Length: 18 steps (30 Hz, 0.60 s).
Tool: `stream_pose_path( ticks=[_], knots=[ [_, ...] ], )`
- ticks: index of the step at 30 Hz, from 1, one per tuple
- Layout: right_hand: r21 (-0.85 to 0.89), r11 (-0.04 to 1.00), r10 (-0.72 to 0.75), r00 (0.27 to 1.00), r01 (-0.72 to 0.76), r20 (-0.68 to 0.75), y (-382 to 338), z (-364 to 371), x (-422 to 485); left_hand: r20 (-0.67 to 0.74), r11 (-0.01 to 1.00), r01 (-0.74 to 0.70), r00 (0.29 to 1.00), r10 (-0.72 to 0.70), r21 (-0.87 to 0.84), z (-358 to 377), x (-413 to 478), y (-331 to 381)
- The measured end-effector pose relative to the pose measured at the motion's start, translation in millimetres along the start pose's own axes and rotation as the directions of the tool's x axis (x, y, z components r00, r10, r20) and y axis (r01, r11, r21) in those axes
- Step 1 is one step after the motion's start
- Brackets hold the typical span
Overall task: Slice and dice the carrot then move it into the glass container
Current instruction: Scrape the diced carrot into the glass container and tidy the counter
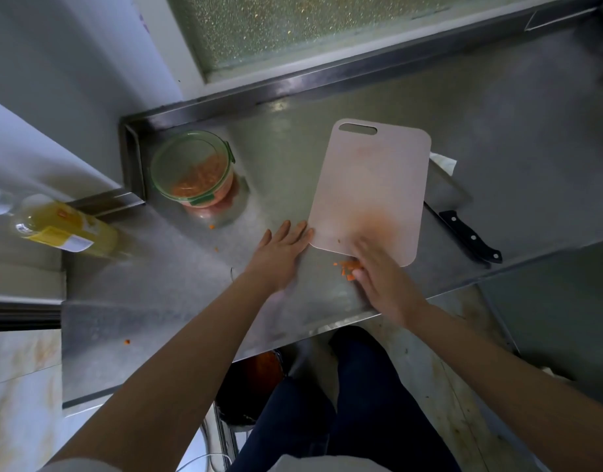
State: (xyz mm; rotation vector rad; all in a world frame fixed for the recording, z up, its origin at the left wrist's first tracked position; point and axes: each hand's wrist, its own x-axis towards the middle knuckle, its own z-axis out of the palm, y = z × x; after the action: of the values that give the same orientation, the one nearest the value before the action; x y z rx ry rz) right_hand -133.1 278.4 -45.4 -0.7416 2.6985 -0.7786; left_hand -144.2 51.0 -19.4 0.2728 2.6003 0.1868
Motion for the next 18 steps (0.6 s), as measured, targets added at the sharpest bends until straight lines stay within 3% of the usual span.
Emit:
stream_pose_path(
  ticks=[2,4,6,9,11,14,16,18],
  knots=[
    [-0.051,0.980,0.189,0.981,-0.191,-0.041,11,-1,-5,-0.014,1.000,-0.002,1.000,0.002,0.005,1,-1,0],
    [-0.128,0.963,0.233,0.972,-0.236,-0.035,9,10,-6,-0.017,1.000,-0.002,1.000,0.002,0.002,1,-1,1],
    [-0.132,0.972,0.192,0.981,-0.195,-0.030,-10,22,-2,-0.022,1.000,0.001,1.000,-0.001,-0.002,2,0,0],
    [-0.025,1.000,0.006,0.995,-0.004,0.103,-46,37,1,-0.014,1.000,-0.009,1.000,0.009,0.000,3,0,-1],
    [0.037,0.998,-0.055,0.994,0.052,0.091,-54,35,5,-0.022,1.000,-0.018,1.000,0.018,-0.007,2,0,-3],
    [-0.009,1.000,0.028,0.998,-0.029,-0.051,-35,24,20,-0.047,0.998,-0.030,0.999,0.028,-0.050,4,-2,-8],
    [-0.103,0.991,0.086,0.996,-0.088,-0.017,-27,19,26,-0.056,0.997,-0.042,0.998,0.039,-0.061,7,-3,-11],
    [-0.135,0.991,0.007,0.997,0.004,0.077,-35,26,22,-0.065,0.997,-0.047,0.997,0.043,-0.062,8,-3,-12]
  ],
)
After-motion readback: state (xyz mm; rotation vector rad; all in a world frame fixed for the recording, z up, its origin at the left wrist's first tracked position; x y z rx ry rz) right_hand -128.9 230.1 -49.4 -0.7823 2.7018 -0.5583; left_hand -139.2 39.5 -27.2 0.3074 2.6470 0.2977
